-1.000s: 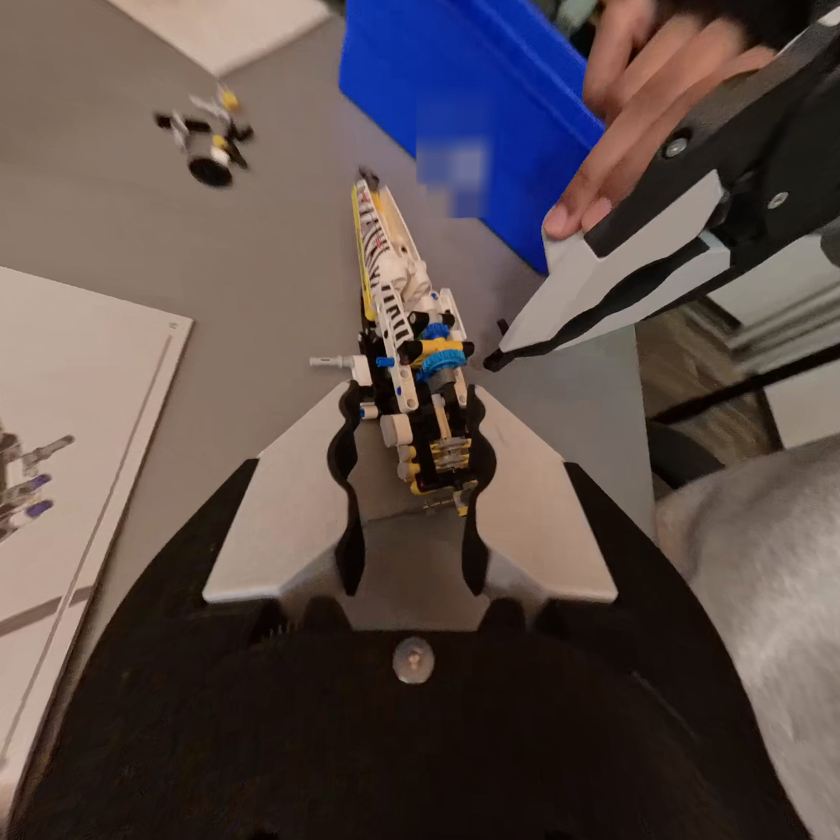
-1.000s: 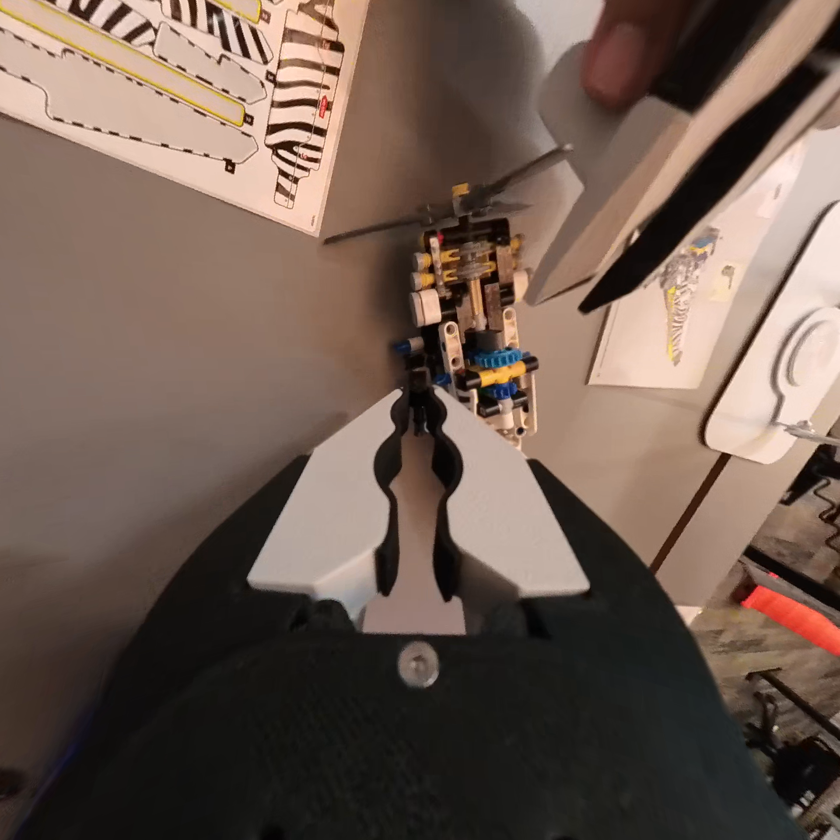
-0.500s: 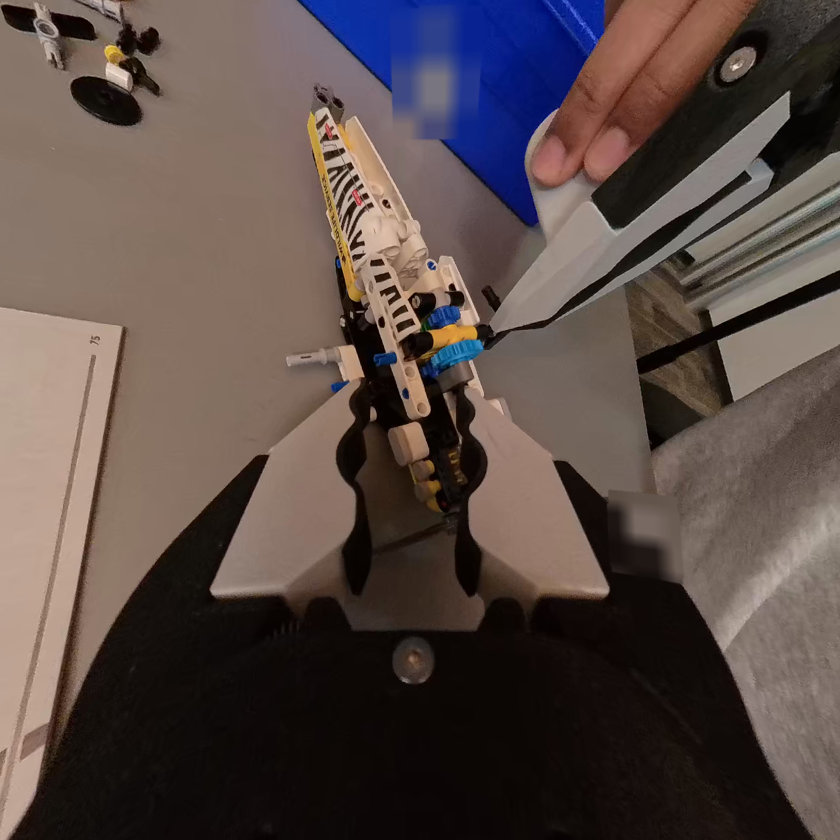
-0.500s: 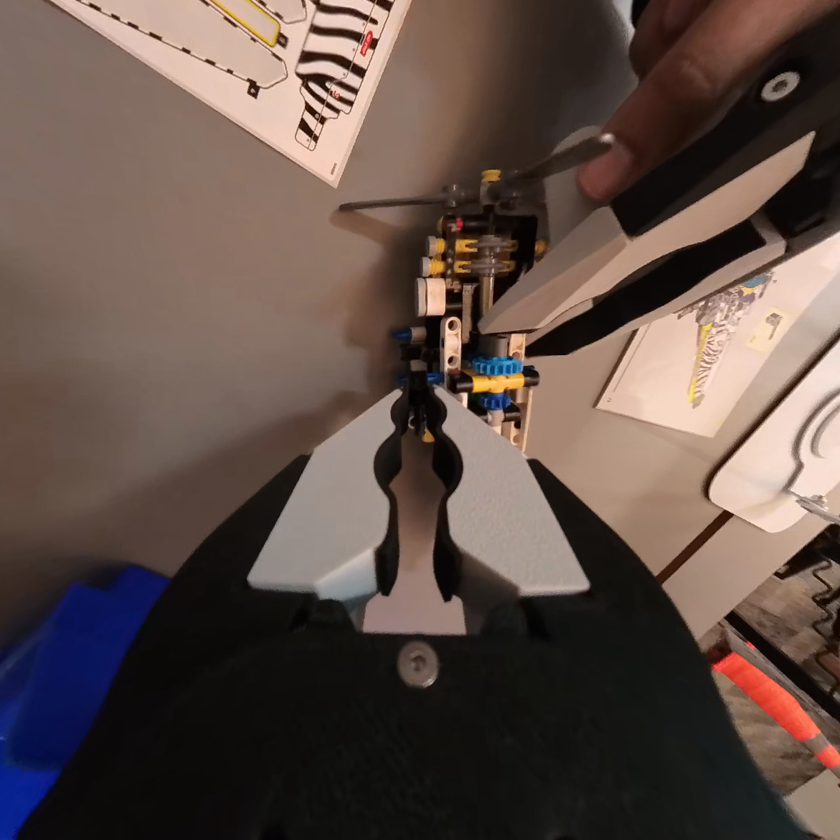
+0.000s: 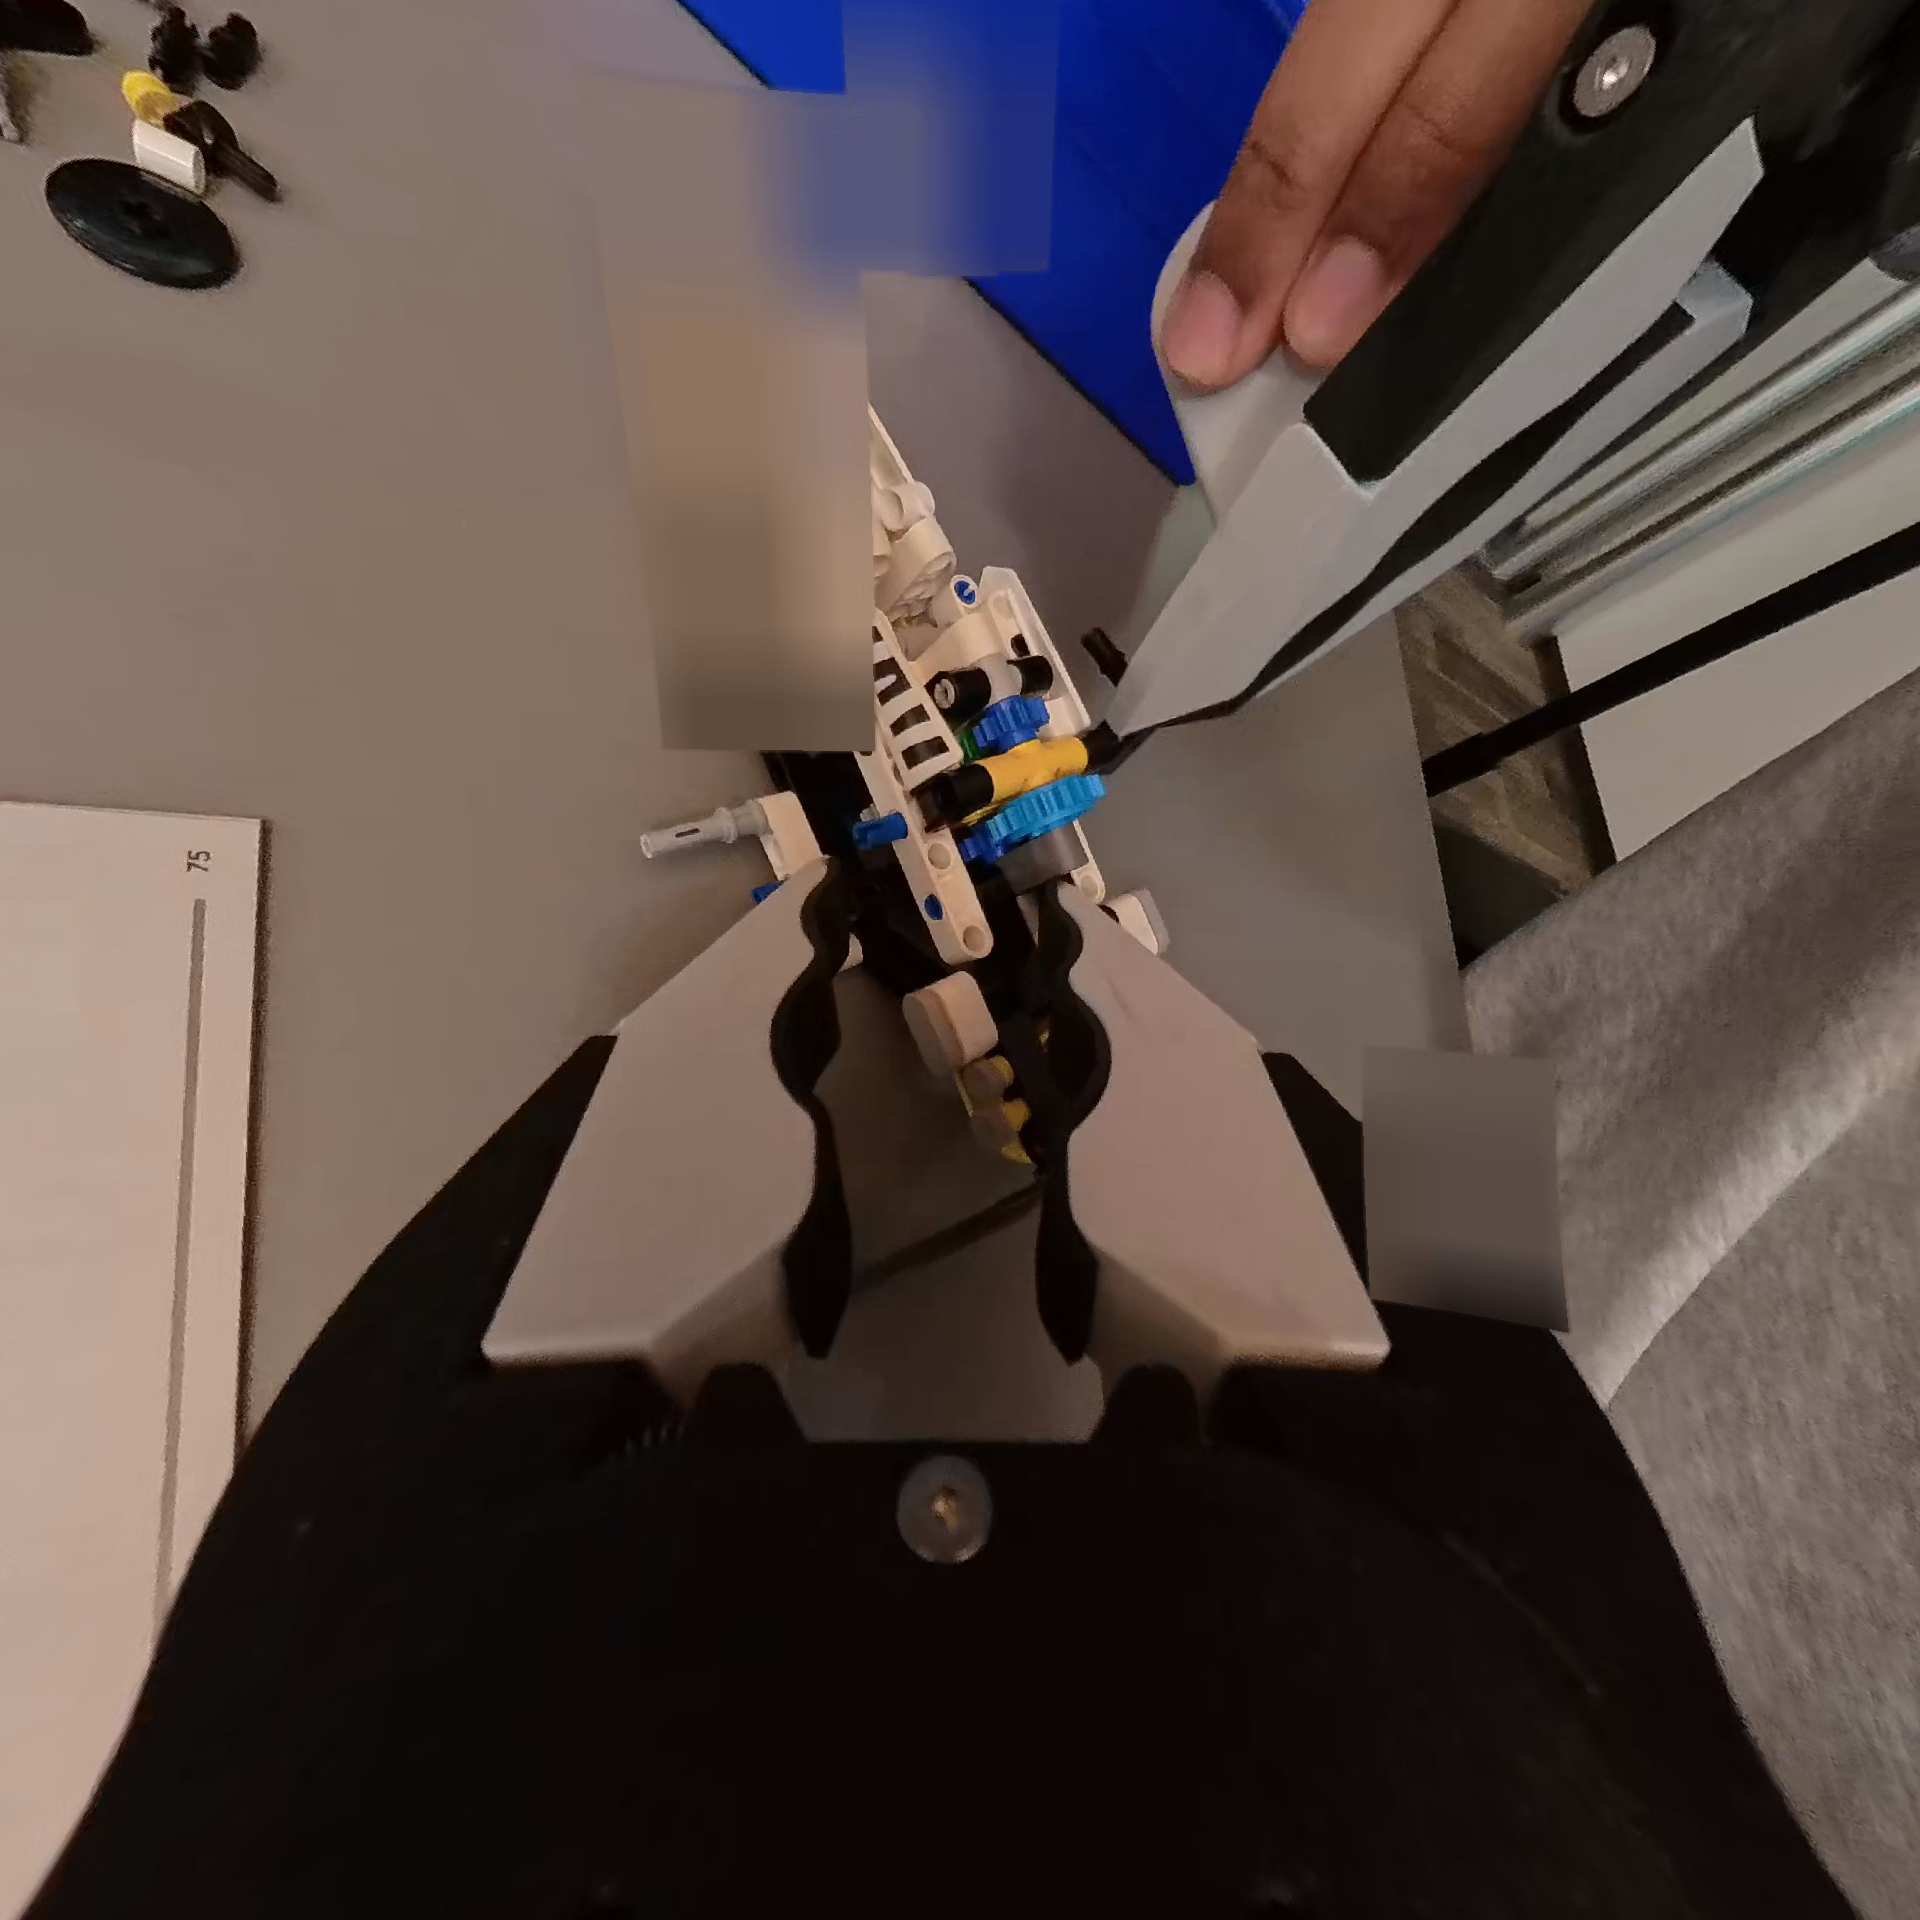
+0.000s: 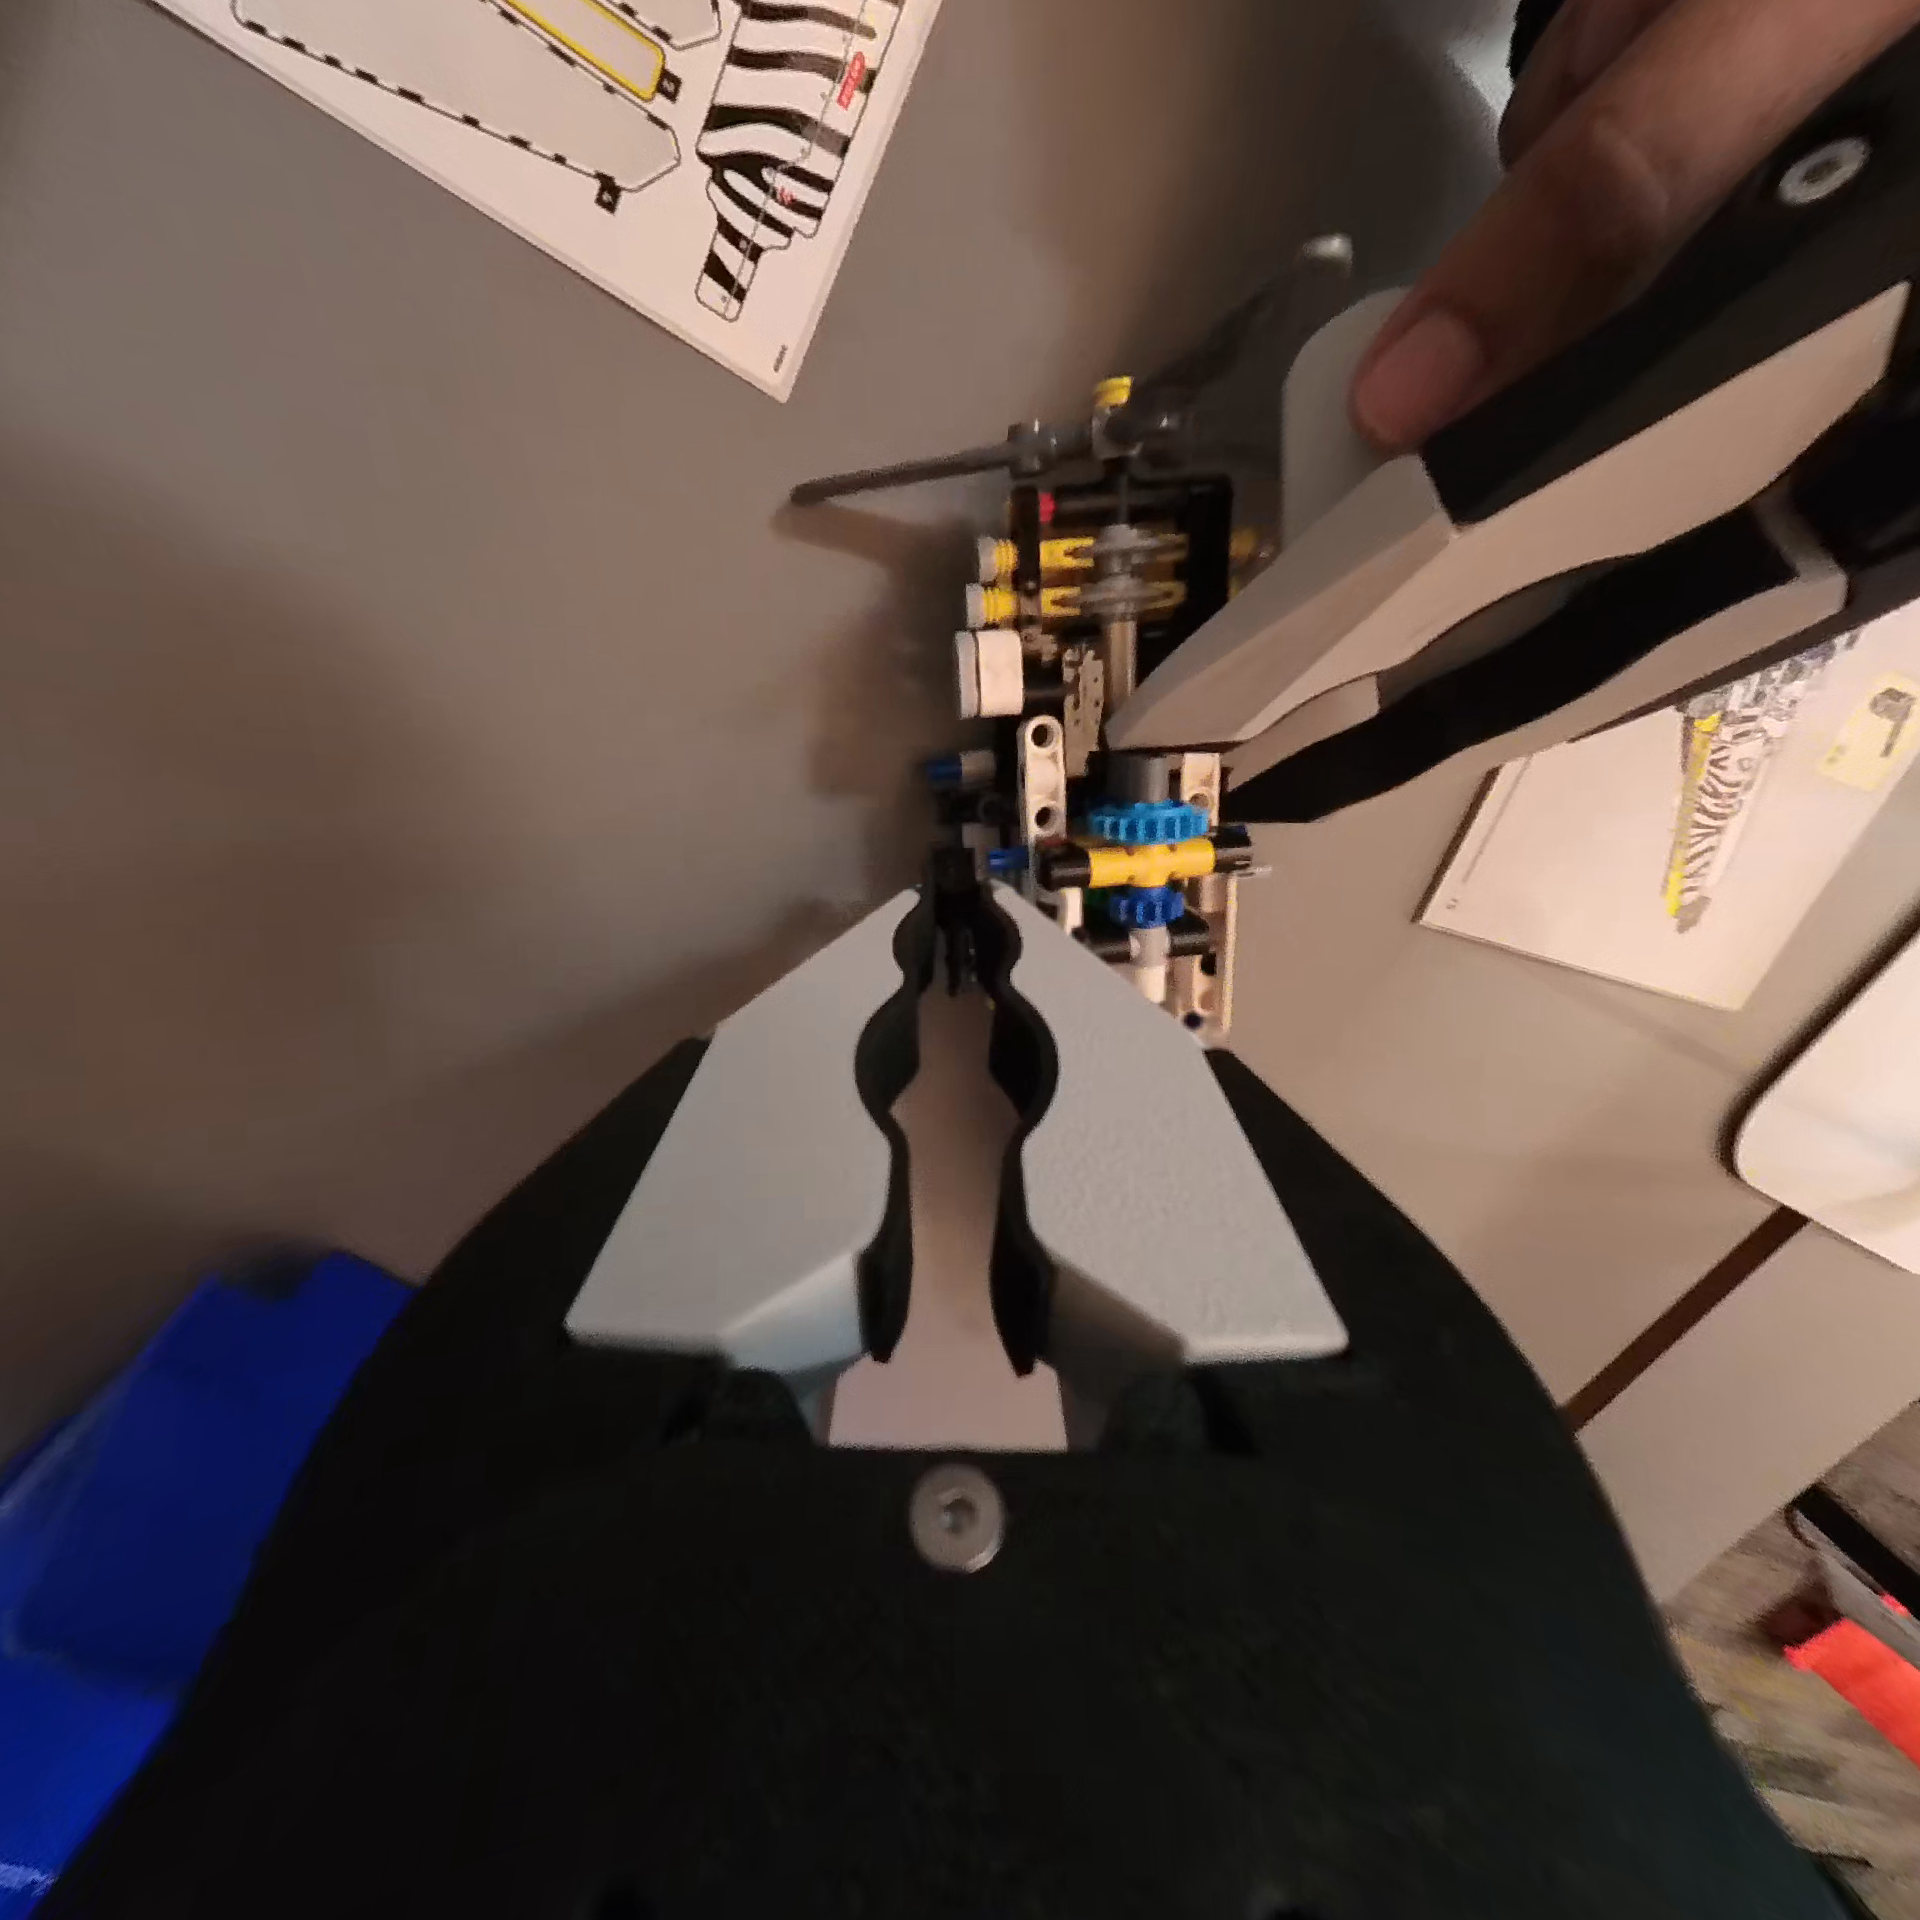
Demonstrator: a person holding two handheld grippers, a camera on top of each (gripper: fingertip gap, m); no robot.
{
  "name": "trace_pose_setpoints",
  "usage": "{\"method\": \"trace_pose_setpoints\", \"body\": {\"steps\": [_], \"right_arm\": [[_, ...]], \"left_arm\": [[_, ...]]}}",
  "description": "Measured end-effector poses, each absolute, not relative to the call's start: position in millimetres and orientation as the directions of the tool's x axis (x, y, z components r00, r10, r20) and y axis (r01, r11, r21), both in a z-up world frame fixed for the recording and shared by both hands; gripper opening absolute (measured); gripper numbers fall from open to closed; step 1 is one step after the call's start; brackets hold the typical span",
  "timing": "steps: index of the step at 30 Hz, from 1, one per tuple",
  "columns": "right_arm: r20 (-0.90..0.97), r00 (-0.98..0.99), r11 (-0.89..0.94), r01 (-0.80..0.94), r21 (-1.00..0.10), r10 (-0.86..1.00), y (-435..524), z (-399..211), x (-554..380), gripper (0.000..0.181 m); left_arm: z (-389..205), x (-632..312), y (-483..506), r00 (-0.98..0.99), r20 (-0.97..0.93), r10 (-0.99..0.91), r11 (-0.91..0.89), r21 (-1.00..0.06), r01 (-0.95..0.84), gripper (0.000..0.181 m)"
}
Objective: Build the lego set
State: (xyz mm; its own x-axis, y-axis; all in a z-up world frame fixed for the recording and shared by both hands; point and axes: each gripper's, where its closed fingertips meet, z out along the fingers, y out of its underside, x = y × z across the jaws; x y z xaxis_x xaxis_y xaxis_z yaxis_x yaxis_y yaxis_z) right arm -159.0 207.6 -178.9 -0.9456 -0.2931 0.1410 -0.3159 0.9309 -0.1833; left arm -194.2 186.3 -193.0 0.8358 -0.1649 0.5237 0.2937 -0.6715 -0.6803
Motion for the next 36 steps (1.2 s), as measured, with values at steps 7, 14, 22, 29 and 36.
{"method": "trace_pose_setpoints", "body": {"steps": [7,14,22,29,36], "right_arm": [[0.14,-0.938,0.919,-0.34,-0.199,-0.317,205.0,-182.1,-162.2,0.004],[0.143,-0.938,0.919,-0.341,-0.201,-0.316,205.4,-180.6,-166.1,0.004],[0.112,-0.949,0.923,-0.315,-0.221,-0.296,204.0,-181.9,-166.4,0.004],[0.113,-0.955,0.928,-0.294,-0.227,-0.275,204.1,-181.7,-167.7,0.004],[0.148,-0.958,0.937,-0.274,-0.215,-0.246,203.6,-181.9,-168.6,0.004]], "left_arm": [[-192.3,-193.4,185.7,0.84,0.513,-0.18,-0.68,-0.681,0.271,0.033],[-189.7,-194.8,186.1,0.848,0.499,-0.179,-0.673,-0.69,0.264,0.024],[-190.5,-193.9,185.4,0.84,0.511,-0.183,-0.675,-0.687,0.271,0.024],[-190.7,-193.9,185.0,0.843,0.507,-0.18,-0.678,-0.685,0.268,0.023],[-190.9,-193.8,184.9,0.845,0.51,-0.161,-0.687,-0.673,0.276,0.023]]}}
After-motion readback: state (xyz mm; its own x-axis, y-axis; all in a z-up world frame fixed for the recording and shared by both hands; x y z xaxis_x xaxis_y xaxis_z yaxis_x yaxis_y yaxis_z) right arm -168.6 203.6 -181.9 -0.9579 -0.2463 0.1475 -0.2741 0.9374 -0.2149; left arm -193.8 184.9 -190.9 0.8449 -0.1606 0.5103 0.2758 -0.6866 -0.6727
